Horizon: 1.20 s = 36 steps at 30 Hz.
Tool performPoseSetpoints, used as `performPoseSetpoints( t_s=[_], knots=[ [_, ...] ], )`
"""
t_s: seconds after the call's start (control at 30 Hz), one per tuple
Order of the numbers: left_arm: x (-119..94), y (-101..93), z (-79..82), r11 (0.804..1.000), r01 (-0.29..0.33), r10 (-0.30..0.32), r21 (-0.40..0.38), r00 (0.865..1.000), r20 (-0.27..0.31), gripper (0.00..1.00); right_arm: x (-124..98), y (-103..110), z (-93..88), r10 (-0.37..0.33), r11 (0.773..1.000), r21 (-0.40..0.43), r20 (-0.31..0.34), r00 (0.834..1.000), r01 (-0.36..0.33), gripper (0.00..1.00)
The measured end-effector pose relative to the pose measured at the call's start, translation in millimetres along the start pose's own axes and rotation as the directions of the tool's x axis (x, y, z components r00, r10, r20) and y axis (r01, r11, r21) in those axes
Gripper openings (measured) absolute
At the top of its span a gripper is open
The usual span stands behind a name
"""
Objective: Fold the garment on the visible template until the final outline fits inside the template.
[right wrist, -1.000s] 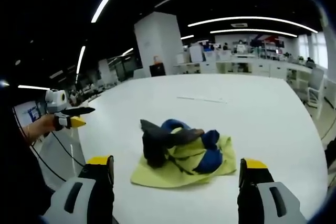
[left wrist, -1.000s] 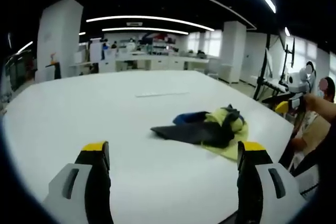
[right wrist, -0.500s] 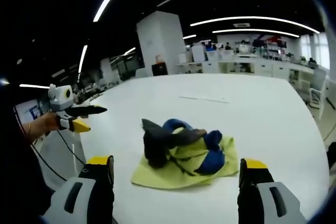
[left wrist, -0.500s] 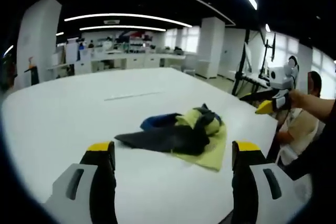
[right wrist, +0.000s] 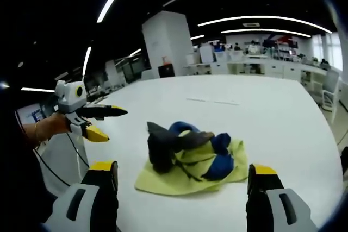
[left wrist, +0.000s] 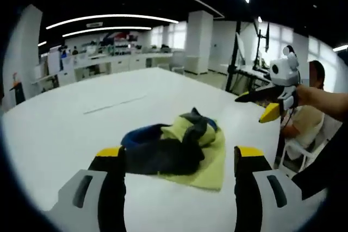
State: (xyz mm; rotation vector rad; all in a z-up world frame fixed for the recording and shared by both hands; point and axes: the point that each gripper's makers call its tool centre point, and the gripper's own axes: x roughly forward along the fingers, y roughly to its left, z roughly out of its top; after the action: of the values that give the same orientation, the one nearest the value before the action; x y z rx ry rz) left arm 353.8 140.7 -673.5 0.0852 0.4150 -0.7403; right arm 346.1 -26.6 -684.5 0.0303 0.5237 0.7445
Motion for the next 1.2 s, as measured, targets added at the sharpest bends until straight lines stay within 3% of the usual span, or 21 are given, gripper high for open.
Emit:
performPoseSetpoints(
  t_s=[0.2,0.43,0.57,0.67,0.87,1.2],
  knots=[
    [20.1,-8.0,4.3,0.999,0.033,-0.033,0.033,0.999,-0.009,0.64,5.4,0.2,-0.9,0.017,1.0,-0.015,-0.015,1.0,-0.017,0.99],
    [45.1,-21.4,14.3,0.995,0.083,-0.082,0.058,0.997,-0.007,0.59,14.0,1.0,-1.5,0.029,0.999,-0.017,-0.022,0.999,-0.029,0.99],
    [57.5,-24.9,20.5,0.991,0.09,-0.089,0.098,0.996,-0.022,0.5,18.2,1.6,-2.2,0.037,0.999,-0.016,-0.027,0.999,-0.038,0.98],
    [64.8,-28.0,25.2,0.989,0.103,-0.102,0.102,0.995,-0.024,0.5,21.5,0.2,-1.9,0.04,0.999,-0.021,-0.032,0.999,-0.041,0.98],
    [84.7,-38.2,27.2,0.983,0.141,-0.134,0.116,0.989,-0.066,0.38,26.9,-0.5,-0.7,0.05,0.998,-0.028,-0.035,0.998,-0.051,0.97],
    [118.5,-56.1,26.6,0.979,0.177,-0.164,0.102,0.979,-0.123,0.29,32.4,-7.1,-0.5,0.043,0.999,-0.014,-0.034,0.999,-0.043,0.96]
  ],
)
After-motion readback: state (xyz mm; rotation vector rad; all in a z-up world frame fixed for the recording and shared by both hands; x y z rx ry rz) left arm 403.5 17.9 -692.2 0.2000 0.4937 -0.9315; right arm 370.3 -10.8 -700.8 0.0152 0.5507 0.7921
